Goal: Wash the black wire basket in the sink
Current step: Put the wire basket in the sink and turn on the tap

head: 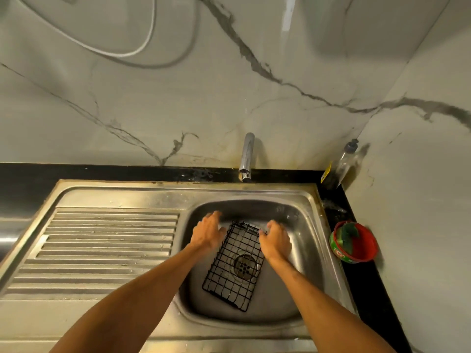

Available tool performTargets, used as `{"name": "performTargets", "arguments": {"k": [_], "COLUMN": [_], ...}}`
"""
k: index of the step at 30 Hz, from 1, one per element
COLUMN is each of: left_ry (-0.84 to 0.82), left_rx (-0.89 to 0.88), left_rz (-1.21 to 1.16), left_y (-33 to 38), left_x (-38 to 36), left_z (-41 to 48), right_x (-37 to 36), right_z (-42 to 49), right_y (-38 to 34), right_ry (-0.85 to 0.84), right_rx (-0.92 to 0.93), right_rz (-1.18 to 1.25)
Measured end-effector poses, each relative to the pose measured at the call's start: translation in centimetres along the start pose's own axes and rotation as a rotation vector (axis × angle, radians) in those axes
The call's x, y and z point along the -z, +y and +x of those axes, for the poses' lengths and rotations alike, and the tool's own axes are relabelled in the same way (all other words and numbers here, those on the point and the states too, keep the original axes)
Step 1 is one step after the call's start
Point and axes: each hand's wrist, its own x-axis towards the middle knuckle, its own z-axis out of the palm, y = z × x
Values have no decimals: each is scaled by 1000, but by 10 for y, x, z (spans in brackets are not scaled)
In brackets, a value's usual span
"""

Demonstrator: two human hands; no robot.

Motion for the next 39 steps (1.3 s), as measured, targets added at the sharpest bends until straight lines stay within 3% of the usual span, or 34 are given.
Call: {"name": "performTargets", "arguments": {"k": [5, 11, 24, 32, 39], "left_ry": [252, 407, 406, 402, 391], "left_rx": [-136, -196, -186, -198, -220], "left_rz": [-70, -74, -113, -114, -119], "left_y": [22, 22, 18, 22, 23], "left_x": [48, 66, 72, 76, 75], "left_z": [14, 40, 73, 76, 75], "right_x": [28, 16, -1, -9, -19], "right_z": [31, 66, 90, 91, 97], "right_y": [-58, -92, -112, -117, -107], "right_ry": [15, 70, 261, 85, 1], "right_rx": [226, 289, 393, 436, 565], "right_rz": [209, 314, 309, 316, 32]}}
